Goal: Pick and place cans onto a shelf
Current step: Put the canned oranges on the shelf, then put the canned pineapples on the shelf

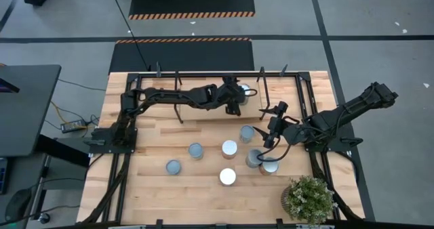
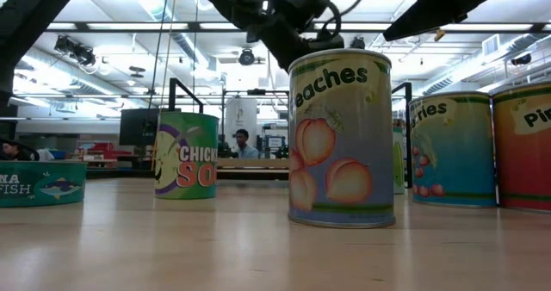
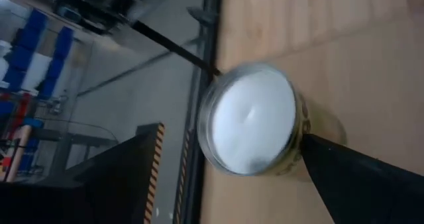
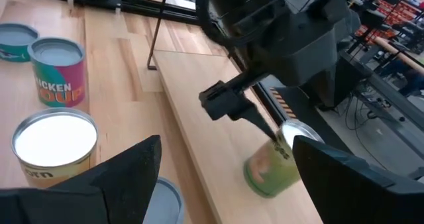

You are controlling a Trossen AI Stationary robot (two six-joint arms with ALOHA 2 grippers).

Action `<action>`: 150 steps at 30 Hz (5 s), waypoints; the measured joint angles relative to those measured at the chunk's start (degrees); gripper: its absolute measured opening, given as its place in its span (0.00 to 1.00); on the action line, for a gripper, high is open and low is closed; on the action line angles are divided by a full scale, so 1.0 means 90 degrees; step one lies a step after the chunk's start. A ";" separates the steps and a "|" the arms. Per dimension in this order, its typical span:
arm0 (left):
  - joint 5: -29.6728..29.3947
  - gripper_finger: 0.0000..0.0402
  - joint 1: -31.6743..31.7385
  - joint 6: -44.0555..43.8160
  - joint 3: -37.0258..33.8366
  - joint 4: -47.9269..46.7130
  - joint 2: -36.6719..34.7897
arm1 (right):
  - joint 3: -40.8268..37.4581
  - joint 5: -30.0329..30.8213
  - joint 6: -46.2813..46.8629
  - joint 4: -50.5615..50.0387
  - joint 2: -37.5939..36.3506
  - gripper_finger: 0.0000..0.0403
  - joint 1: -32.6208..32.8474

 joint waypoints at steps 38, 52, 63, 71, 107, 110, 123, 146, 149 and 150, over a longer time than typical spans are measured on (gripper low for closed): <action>0.2404 0.97 -0.2361 -0.3777 -0.0637 -0.5054 -0.2045 | 0.1806 -0.2724 -0.0438 -0.0697 0.2332 0.87 -0.0197; 0.1780 0.97 -0.2654 -0.3936 -0.2279 -0.3703 -0.3601 | 0.3241 -0.3538 0.0847 -0.3390 0.2867 0.88 0.0008; 0.1730 0.97 -0.2657 -0.3682 -0.3504 -0.2568 -0.4985 | 0.3813 -0.4009 0.2430 -0.5332 0.3487 0.90 0.0378; 0.1730 0.97 -0.2657 -0.3721 -0.4028 -0.2078 -0.5708 | 0.3833 -0.4594 0.3478 -0.5800 0.3606 0.90 0.0782; 0.1787 0.97 -0.2557 -0.4147 -0.4269 -0.2018 -0.5965 | 0.3585 -0.4897 0.4088 -0.5841 0.4664 0.90 0.1375; 0.1789 0.97 -0.2557 -0.4278 -0.4269 -0.2063 -0.5965 | 0.3585 -0.4911 0.4086 -0.5651 0.4758 0.90 0.1338; 0.1785 0.97 -0.2557 -0.4384 -0.4267 -0.2196 -0.5962 | 0.3587 -0.4757 0.3865 -0.5198 0.5187 0.90 0.1263; 0.1784 0.97 -0.2479 -0.4750 -0.4267 -0.2188 -0.5948 | 0.3883 -0.5164 0.3192 -0.4517 0.5110 0.82 0.1231; 0.1801 0.97 -0.2484 -0.4905 -0.4267 -0.2189 -0.5948 | 0.4334 -0.5193 0.3072 -0.4560 0.5107 0.82 0.1233; 0.1832 0.97 -0.2484 -0.4929 -0.4267 -0.2188 -0.5948 | 0.4521 -0.5168 0.3010 -0.4681 0.5107 0.82 0.1236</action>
